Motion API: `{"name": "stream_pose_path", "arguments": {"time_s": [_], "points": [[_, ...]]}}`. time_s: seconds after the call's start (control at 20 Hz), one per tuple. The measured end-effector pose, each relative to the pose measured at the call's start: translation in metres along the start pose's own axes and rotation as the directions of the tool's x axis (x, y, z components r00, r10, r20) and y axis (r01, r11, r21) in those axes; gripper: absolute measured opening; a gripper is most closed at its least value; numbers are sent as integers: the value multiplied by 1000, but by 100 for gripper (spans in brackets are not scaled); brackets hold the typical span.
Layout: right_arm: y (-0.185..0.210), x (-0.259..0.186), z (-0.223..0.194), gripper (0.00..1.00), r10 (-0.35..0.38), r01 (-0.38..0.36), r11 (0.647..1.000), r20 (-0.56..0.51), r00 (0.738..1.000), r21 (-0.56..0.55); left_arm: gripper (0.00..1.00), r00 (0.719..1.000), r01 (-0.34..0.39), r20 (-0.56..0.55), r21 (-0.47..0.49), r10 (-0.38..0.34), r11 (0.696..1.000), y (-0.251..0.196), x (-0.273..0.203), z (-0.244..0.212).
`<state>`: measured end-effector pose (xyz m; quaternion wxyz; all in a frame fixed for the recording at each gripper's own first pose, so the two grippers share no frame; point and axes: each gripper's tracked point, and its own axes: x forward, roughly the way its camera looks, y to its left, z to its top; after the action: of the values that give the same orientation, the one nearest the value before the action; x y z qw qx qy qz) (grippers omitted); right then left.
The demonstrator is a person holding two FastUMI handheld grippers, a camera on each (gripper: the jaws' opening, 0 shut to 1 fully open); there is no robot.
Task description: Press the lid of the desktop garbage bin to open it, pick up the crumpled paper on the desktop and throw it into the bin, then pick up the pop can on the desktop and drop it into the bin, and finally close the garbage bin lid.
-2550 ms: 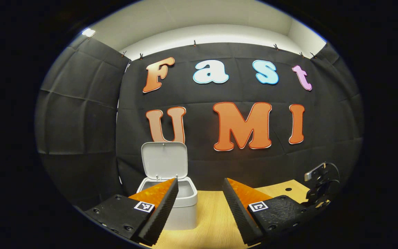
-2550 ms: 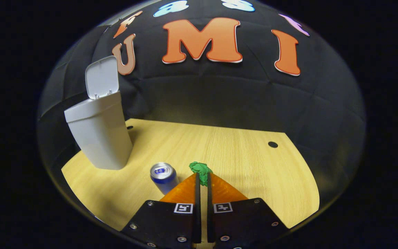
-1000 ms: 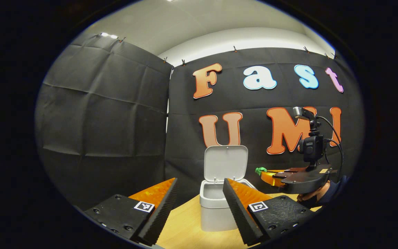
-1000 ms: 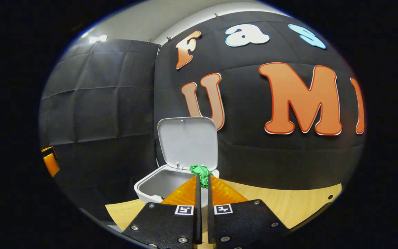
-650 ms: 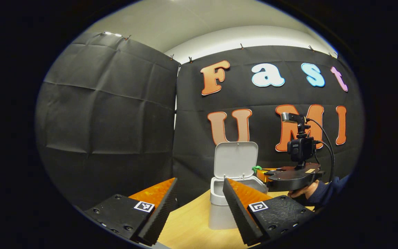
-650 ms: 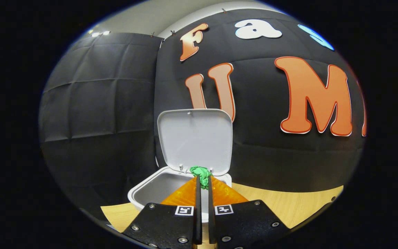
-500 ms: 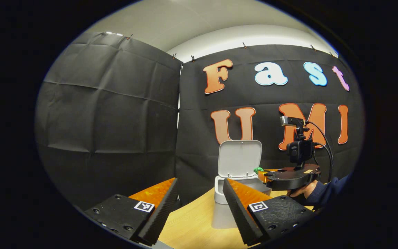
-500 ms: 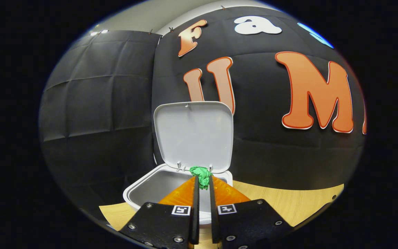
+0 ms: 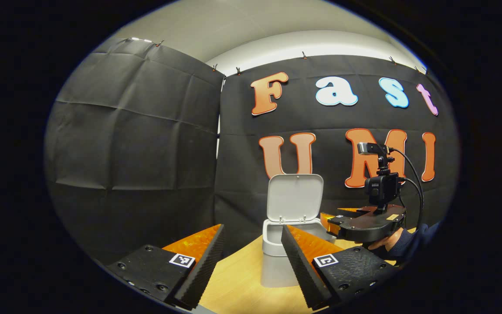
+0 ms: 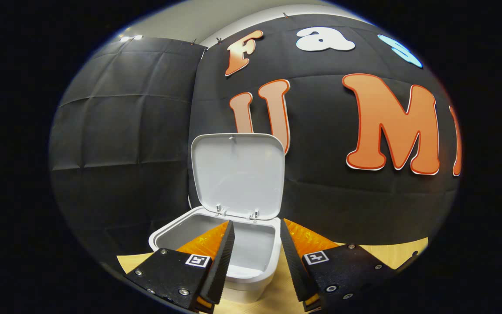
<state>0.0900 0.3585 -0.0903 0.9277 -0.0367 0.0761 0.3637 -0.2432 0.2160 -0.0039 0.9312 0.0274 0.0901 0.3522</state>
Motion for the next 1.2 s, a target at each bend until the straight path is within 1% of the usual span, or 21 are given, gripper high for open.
{"name": "stream_pose_path", "arguments": {"time_s": [0.05,0.1,0.2,0.25,0.35,0.4,0.45,0.5,0.55,0.6,0.65,0.75,0.8,0.9,1.0,1.05,1.1,1.2], "points": [[-5,-6,1,64,-4,4,1000,7,1000,-2,83,1000,13,1,1,-13,1000,-7,0,-2],[-11,-13,2,65,-11,11,1000,14,1000,-3,88,1000,28,-1,1,-28,1000,-14,-1,-3],[-23,-28,6,68,-25,25,1000,29,999,1,88,998,65,-8,-2,-65,998,-30,0,-6],[-30,-35,9,69,-34,34,999,38,999,1,83,995,100,-21,-8,-100,995,-43,0,-11],[-46,-49,11,73,-62,63,998,47,997,-7,83,987,150,-46,-15,-151,989,-66,3,-21],[-53,-56,11,74,-70,70,998,49,996,-3,87,984,168,-53,-10,-169,986,-75,4,-23],[-61,-63,11,75,-83,83,997,49,995,3,84,982,180,-53,-2,-180,984,-83,4,-23],[-70,-72,10,75,-98,97,995,47,994,12,85,980,194,-54,4,-193,981,-90,5,-24],[-78,-80,10,78,-115,114,993,50,992,23,85,975,215,-58,3,-215,977,-99,3,-26],[-87,-88,10,79,-132,130,991,53,990,31,88,966,251,-69,-3,-250,968,-112,3,-28],[-94,-96,9,83,-147,146,989,62,987,34,87,956,283,-82,-4,-282,959,-126,2,-36],[-112,-110,1,86,-187,185,982,54,981,31,88,939,331,-102,8,-328,944,-149,2,-42],[-120,-117,-3,87,-200,199,979,43,979,35,86,931,353,-107,14,-350,936,-160,1,-44],[-138,-133,-4,87,-241,239,970,39,970,47,86,911,400,-114,14,-396,916,-183,0,-50],[-155,-151,-6,87,-280,277,959,38,959,59,86,886,449,-138,11,-443,894,-205,-3,-63],[-162,-159,-7,87,-298,296,953,37,954,62,88,873,468,-156,10,-461,884,-214,-5,-72],[-170,-168,-8,87,-317,315,947,38,948,63,86,860,489,-172,8,-481,872,-225,-7,-79],[-184,-186,-11,87,-351,348,935,30,936,68,86,835,528,-192,11,-516,849,-245,-10,-90]]}}
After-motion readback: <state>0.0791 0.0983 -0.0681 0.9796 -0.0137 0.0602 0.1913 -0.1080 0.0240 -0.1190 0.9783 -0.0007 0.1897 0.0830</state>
